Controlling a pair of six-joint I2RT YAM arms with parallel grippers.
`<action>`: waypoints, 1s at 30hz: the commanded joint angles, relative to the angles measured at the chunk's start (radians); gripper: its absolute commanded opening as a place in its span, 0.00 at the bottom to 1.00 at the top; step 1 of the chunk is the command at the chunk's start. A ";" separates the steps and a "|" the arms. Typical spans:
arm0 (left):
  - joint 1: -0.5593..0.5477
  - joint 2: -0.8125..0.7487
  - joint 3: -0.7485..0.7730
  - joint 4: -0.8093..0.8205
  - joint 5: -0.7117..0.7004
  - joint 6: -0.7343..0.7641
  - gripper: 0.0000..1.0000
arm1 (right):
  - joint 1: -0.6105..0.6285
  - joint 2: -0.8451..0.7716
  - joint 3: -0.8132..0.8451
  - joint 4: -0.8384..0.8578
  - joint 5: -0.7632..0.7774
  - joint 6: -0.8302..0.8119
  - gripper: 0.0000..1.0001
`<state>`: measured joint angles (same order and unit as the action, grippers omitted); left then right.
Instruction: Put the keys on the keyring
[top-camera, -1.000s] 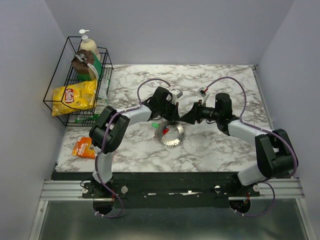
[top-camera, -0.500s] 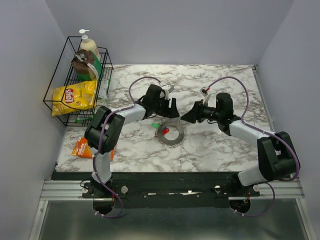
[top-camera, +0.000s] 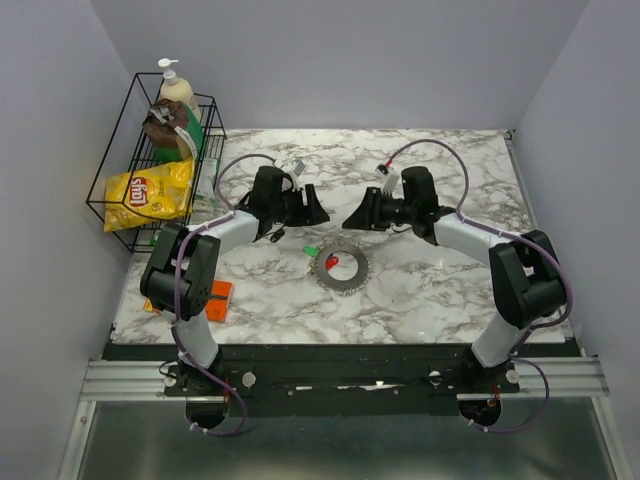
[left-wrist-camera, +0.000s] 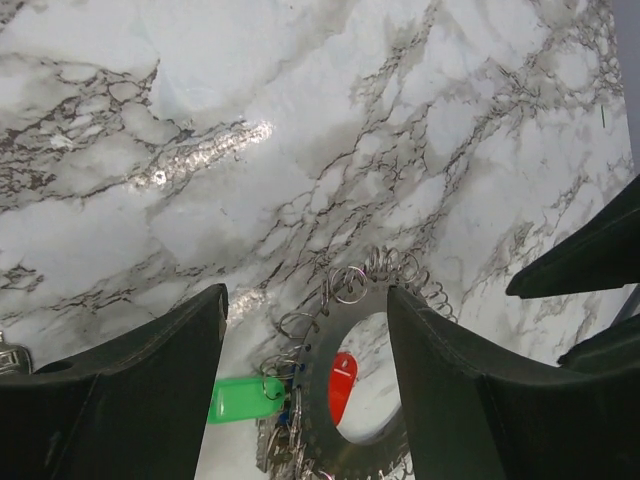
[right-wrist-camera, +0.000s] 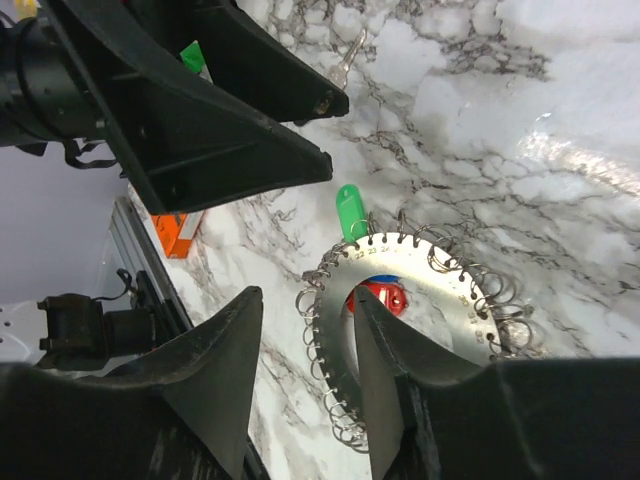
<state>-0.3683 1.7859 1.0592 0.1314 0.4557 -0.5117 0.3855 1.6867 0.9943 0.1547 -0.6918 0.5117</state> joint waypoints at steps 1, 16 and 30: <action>0.005 -0.037 -0.024 0.004 0.024 -0.022 0.73 | 0.047 0.048 0.041 -0.099 0.069 0.082 0.48; 0.003 -0.028 -0.018 0.034 0.055 -0.007 0.64 | 0.087 0.111 0.037 -0.149 0.270 0.240 0.41; -0.011 0.064 0.030 0.062 0.133 -0.033 0.47 | 0.084 0.182 0.026 -0.092 0.290 0.326 0.40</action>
<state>-0.3687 1.8229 1.0603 0.1795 0.5480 -0.5423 0.4717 1.8286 1.0229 0.0345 -0.4229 0.8024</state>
